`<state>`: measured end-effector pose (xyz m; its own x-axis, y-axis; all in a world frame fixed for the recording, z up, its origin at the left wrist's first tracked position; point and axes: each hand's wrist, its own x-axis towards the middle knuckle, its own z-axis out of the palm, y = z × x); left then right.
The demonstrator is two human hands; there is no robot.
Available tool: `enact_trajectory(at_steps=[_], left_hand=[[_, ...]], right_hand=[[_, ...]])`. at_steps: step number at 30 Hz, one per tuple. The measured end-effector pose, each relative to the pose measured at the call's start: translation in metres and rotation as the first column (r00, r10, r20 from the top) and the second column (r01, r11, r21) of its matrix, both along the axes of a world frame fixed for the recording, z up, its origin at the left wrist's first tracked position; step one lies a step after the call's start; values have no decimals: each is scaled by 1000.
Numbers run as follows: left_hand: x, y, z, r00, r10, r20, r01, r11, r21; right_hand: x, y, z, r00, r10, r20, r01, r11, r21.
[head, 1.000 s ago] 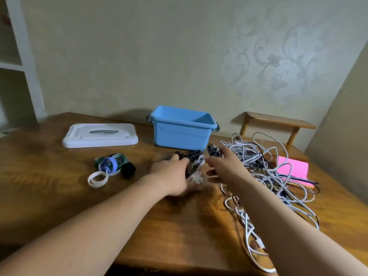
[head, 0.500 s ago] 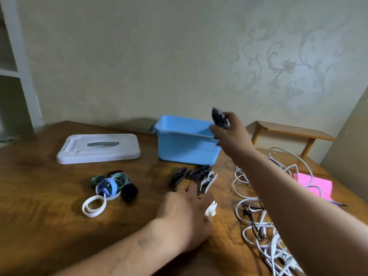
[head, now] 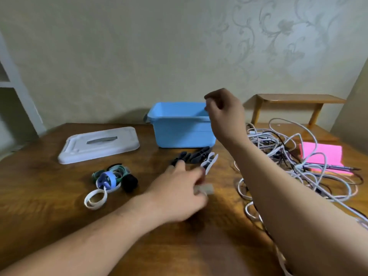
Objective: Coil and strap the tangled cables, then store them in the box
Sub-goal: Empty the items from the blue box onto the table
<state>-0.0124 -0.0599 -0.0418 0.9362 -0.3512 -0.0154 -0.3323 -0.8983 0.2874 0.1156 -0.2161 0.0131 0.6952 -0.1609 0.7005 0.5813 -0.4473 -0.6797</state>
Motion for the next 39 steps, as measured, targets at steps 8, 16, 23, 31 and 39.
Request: enact_trajectory(at_steps=[8,16,23,31,39], left_hand=[[132,35,119,876,315,366,-150,898,-413],[195,17,111,924,293,246,-315,948,53],[128,16,67,792,286,540,-93,930,-356],[99,15,-26,920,324,222,-296,944,-148],[105,28,-34,898,440,6,-372,768,-522]], right_hand=[[-2,-15,-59,970,-64,-233,-24,935,-353],[0,-16,-71,831,-214,-513,-247,685,-685],[1,-16,-71,823,-206,-529,-275,670,-689],[-9,-10,-73,824,-298,-483,-244,583,-775],[-11,-2,-68,783,-6,-622,-251,912,-325]])
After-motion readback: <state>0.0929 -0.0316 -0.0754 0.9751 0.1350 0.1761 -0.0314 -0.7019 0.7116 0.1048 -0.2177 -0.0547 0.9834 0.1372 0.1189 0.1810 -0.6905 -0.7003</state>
